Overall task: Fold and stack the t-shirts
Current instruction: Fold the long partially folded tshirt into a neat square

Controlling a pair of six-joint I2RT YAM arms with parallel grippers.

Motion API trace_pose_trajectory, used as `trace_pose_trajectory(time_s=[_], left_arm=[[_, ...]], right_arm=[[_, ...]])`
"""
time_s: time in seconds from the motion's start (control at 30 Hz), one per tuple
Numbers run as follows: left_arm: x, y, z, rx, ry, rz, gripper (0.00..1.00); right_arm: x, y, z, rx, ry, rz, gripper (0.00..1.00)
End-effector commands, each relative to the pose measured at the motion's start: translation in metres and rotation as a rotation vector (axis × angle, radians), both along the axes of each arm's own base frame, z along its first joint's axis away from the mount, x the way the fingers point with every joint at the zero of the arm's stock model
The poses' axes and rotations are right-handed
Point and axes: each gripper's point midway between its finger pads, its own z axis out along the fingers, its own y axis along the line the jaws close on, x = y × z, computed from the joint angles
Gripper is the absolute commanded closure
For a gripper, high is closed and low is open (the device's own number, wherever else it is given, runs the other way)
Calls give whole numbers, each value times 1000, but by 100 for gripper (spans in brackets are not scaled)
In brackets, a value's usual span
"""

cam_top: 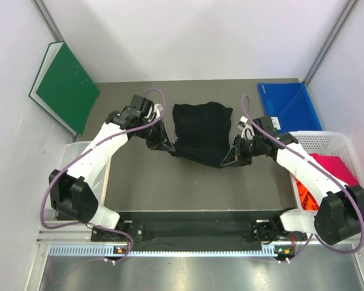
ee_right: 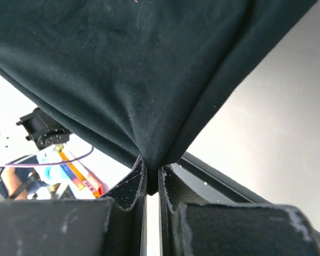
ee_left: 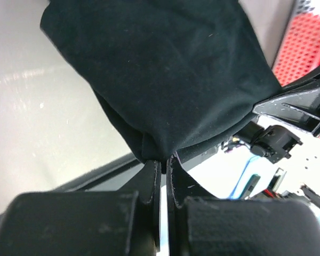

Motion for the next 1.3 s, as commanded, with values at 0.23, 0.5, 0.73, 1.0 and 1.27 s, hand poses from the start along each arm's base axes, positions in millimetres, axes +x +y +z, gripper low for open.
trace_pose_trajectory(time_s=[0.23,0.5,0.73,1.0,1.27], left_arm=[[91,-11,19,54,-200,-22,100],[164,-37,15,14,-287,-35,100],[218,-48,-11,-12,-290,-15,100],[259,-41,-31,-46,-285,48,100],[299,-19,-24,-110,-326,128,5]], right_arm=[[92,-13,31,-112,-229,-18,98],[187,-11,25,-124,-314,-43,97],[247,-9,12,-112,-341,-82,96],[291,-13,-13,-73,-317,-162,95],[357,-17,17,43,-449,-325,51]])
